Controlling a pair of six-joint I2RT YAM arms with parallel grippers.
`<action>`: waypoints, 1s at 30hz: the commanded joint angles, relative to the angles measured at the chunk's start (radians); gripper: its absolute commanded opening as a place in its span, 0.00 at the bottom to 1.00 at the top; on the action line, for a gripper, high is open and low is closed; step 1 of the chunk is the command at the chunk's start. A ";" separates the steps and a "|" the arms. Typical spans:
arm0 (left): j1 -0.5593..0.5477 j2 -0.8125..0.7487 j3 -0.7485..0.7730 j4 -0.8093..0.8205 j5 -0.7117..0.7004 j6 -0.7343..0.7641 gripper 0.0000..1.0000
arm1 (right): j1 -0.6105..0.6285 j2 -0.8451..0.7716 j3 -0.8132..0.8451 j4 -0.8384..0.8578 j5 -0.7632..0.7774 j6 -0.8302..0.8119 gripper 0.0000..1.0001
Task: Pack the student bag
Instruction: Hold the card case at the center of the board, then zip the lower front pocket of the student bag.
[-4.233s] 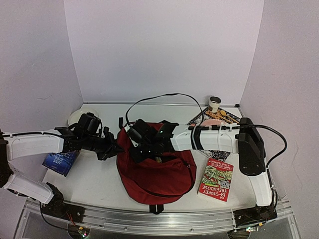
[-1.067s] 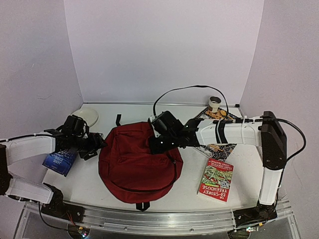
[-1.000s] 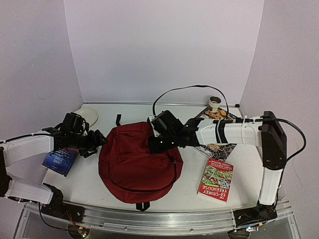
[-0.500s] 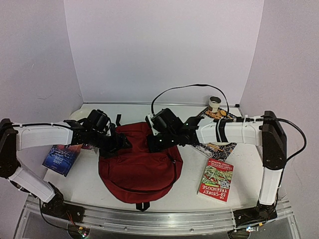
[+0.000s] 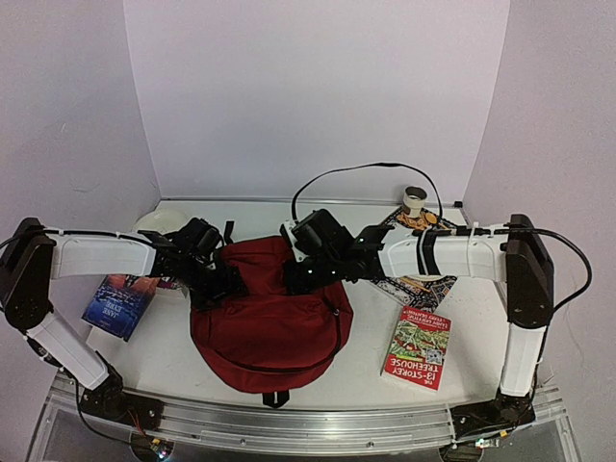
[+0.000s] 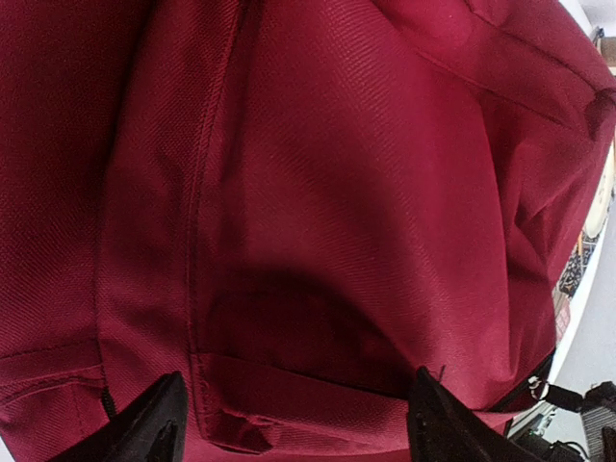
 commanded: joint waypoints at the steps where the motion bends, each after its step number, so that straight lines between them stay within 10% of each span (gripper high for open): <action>1: 0.002 0.012 -0.018 -0.023 -0.028 -0.025 0.76 | -0.001 0.000 0.035 0.026 -0.009 -0.009 0.00; 10: 0.000 0.059 -0.044 0.025 0.030 -0.051 0.49 | -0.001 0.015 0.048 0.031 -0.007 -0.011 0.00; 19: 0.001 0.067 -0.080 0.055 0.007 -0.073 0.01 | -0.004 -0.015 -0.002 0.030 0.071 -0.023 0.00; 30: 0.056 0.009 -0.160 0.051 -0.030 -0.063 0.00 | -0.086 -0.092 -0.163 0.025 0.143 -0.003 0.00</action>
